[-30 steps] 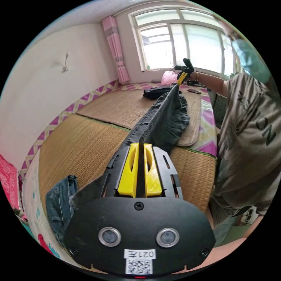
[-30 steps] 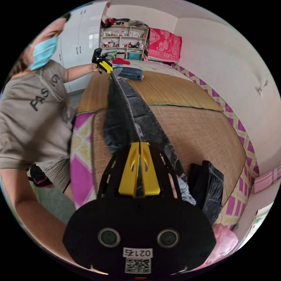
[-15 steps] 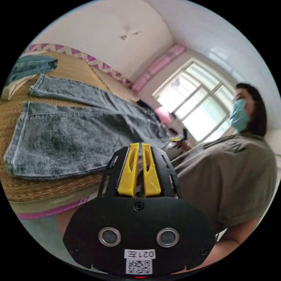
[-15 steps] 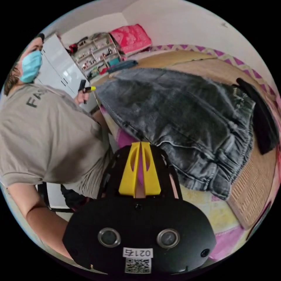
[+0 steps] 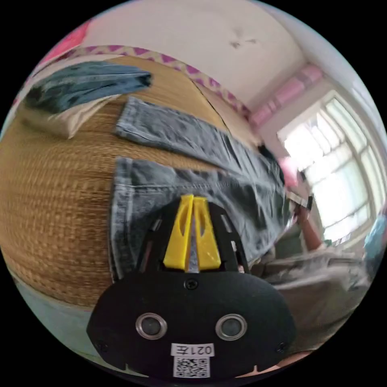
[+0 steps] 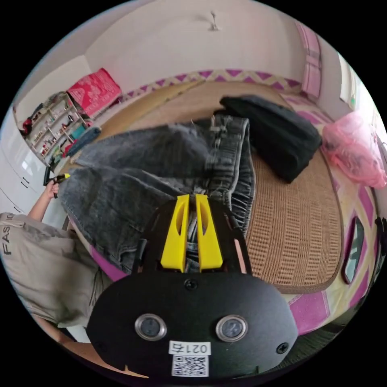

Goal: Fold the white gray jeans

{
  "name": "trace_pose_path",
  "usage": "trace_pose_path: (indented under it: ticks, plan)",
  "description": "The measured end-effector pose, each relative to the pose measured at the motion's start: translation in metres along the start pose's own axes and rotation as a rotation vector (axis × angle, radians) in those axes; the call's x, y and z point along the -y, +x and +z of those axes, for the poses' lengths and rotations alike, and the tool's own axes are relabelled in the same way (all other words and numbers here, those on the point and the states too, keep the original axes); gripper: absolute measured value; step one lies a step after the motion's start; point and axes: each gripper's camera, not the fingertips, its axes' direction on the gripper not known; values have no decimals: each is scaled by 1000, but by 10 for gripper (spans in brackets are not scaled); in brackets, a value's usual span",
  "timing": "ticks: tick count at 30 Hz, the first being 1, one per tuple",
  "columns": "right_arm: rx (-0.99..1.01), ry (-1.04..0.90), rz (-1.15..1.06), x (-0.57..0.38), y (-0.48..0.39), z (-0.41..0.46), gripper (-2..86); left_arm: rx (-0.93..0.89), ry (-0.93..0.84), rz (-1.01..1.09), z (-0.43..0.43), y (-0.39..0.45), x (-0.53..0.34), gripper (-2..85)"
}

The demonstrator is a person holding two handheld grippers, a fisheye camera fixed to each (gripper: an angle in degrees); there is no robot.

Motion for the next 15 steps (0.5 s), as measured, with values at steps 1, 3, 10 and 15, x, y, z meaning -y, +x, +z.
trace_pose_path:
  ticks: [1,3,10,15]
  plan:
    - [16,-88,14,3,8,14,24,-63,-24,-74,-1,-16,-1,-5]
    - [71,-126,81,3,19,9,12,-96,-74,-115,-4,-24,-8,-7]
    - [-67,-55,-107,97,-41,-28,26,-151,115,171,-28,47,42,16]
    - [-118,-103,-300,234,-63,31,87,137,-51,484,81,111,140,101]
